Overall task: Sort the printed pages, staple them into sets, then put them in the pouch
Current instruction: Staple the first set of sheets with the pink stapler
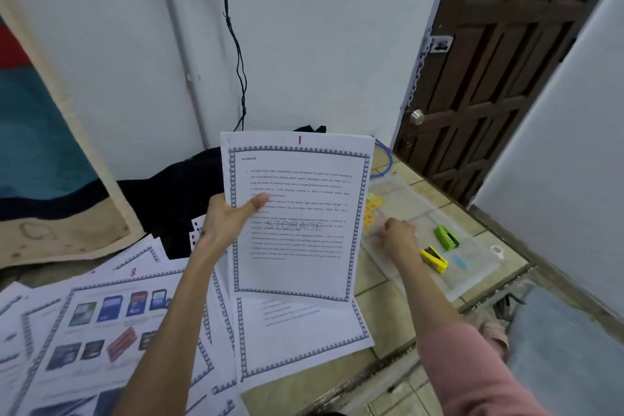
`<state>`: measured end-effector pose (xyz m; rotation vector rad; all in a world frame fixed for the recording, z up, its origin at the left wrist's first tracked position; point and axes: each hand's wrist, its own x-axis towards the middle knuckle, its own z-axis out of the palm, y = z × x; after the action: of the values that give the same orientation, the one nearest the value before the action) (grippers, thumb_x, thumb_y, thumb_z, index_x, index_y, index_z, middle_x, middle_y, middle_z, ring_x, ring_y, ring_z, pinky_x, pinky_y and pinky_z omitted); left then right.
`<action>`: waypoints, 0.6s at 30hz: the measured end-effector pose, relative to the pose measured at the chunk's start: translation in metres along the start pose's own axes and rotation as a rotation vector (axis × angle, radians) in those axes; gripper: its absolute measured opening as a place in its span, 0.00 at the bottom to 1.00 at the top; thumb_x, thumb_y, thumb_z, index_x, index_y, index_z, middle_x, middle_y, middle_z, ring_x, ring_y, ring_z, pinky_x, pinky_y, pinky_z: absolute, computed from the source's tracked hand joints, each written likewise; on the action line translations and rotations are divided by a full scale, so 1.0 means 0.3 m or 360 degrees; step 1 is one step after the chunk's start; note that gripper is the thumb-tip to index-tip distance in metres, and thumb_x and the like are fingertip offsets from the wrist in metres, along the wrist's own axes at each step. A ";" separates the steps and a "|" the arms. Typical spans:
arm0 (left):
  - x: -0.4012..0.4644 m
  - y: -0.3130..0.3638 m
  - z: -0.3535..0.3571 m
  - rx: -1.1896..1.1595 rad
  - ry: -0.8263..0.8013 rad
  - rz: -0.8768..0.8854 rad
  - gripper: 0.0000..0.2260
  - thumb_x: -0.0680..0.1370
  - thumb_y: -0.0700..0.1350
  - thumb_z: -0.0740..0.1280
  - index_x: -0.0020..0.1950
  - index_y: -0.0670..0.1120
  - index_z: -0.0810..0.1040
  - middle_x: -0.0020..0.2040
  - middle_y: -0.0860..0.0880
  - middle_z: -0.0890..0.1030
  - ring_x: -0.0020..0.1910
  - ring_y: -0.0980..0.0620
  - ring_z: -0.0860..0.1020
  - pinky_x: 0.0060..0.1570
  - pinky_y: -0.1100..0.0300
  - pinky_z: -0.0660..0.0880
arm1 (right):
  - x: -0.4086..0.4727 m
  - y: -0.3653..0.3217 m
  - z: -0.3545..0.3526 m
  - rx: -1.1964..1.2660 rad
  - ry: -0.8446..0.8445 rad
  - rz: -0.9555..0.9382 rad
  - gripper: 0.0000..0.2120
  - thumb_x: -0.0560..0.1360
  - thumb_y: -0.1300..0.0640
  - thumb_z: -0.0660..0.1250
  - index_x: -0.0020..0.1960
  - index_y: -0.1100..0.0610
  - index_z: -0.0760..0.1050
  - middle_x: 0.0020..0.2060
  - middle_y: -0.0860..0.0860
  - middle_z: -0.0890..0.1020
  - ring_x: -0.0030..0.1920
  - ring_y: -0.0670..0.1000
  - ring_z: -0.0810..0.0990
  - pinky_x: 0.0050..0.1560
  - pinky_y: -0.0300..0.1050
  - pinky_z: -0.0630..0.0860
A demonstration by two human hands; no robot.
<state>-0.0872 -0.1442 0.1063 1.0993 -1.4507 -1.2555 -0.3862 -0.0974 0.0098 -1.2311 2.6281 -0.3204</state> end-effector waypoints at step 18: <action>0.005 -0.001 0.002 -0.0095 -0.0059 -0.0037 0.06 0.73 0.45 0.71 0.48 0.49 0.80 0.43 0.56 0.82 0.43 0.62 0.81 0.45 0.66 0.79 | -0.301 -0.515 -0.702 0.1913 0.0230 -0.1750 0.18 0.69 0.71 0.69 0.53 0.58 0.66 0.48 0.61 0.77 0.49 0.55 0.81 0.52 0.48 0.79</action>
<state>-0.0881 -0.1456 0.1062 1.0609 -1.4223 -1.3334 -0.2787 -0.1025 0.2644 -1.8530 0.9980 -1.7867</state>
